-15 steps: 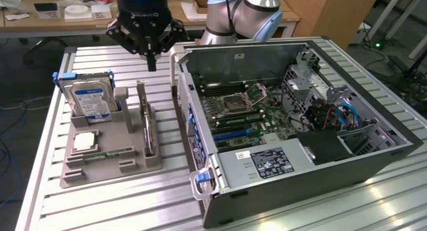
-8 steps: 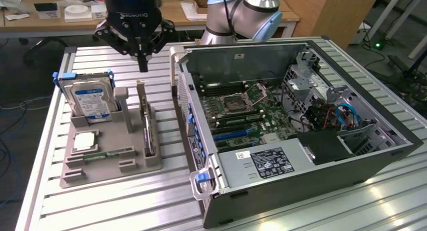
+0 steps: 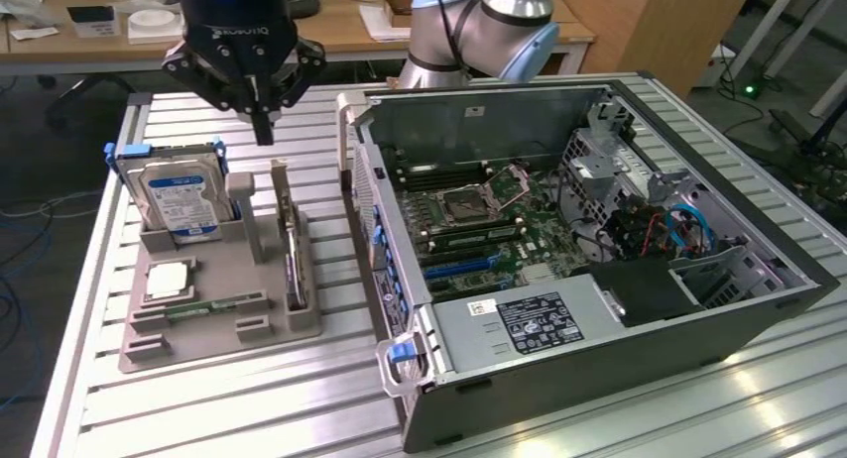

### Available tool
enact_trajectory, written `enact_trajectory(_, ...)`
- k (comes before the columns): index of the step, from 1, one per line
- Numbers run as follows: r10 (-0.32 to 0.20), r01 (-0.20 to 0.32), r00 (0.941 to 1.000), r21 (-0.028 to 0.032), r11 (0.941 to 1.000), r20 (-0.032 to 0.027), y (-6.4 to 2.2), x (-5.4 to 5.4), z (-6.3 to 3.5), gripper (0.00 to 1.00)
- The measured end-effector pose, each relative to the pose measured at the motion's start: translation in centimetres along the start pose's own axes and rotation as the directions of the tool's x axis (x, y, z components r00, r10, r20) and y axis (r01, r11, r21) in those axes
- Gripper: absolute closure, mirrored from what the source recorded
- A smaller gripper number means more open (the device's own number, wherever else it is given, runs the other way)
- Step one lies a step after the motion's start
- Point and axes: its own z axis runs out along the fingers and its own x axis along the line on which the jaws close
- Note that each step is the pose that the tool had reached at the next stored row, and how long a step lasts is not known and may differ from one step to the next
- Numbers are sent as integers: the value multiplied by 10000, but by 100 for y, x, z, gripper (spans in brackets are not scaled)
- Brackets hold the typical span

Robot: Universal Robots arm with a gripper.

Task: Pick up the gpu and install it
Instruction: 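Reach for the gpu, then pick up the gpu and move the gpu toward the slot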

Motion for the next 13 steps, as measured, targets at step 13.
enact_trajectory(13, -1, 1, 10000, 0, 10000, -1, -2, 9, -1, 90)
